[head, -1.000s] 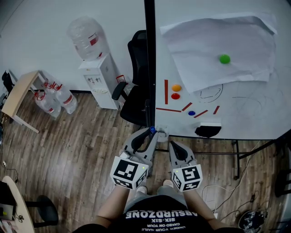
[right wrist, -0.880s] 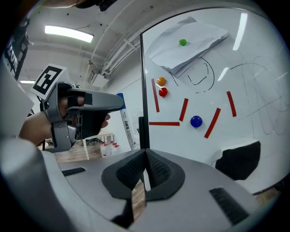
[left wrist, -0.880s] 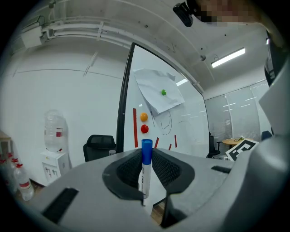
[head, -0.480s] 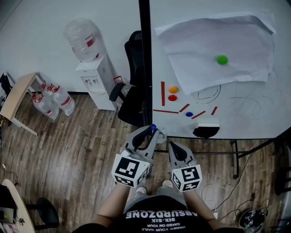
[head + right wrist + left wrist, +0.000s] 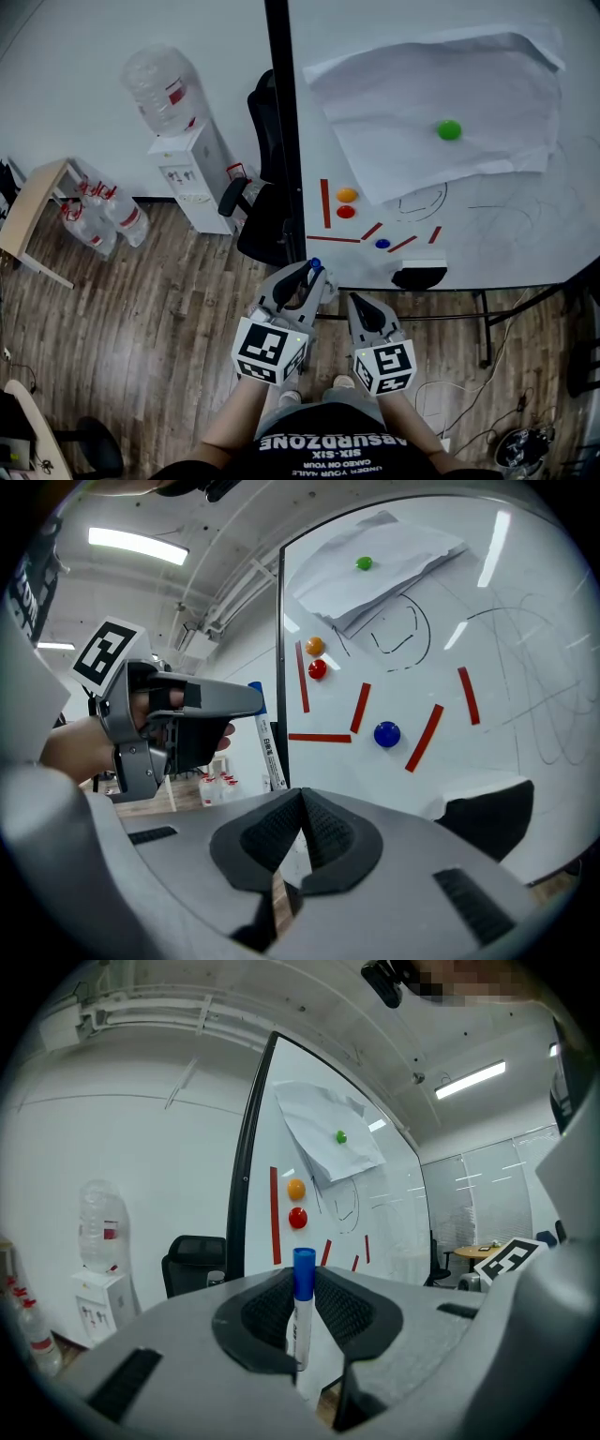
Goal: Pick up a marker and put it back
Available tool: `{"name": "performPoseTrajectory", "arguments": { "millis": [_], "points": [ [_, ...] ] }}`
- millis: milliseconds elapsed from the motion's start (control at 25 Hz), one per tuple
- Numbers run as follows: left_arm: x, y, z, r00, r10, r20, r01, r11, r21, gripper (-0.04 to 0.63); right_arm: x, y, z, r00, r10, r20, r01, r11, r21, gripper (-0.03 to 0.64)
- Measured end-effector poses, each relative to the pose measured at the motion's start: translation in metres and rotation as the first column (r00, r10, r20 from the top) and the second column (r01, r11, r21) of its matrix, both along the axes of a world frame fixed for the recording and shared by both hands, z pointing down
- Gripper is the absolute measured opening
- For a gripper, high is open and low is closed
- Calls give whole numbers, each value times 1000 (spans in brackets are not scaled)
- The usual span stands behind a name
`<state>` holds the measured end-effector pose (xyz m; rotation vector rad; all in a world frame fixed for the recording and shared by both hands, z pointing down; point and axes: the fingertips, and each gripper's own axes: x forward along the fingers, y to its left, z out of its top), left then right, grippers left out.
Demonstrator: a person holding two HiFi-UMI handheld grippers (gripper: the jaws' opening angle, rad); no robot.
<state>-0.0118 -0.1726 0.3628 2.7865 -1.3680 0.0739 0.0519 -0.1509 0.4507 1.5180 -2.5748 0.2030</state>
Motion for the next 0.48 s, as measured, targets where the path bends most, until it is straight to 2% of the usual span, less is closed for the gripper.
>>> {"name": "performPoseTrajectory", "arguments": {
  "millis": [480],
  "points": [
    [12,-20,13,1000,30,8,-29,999,-29,75,8,-20,-1,1000,18,-3,-18,1000,1,-2]
  ]
}}
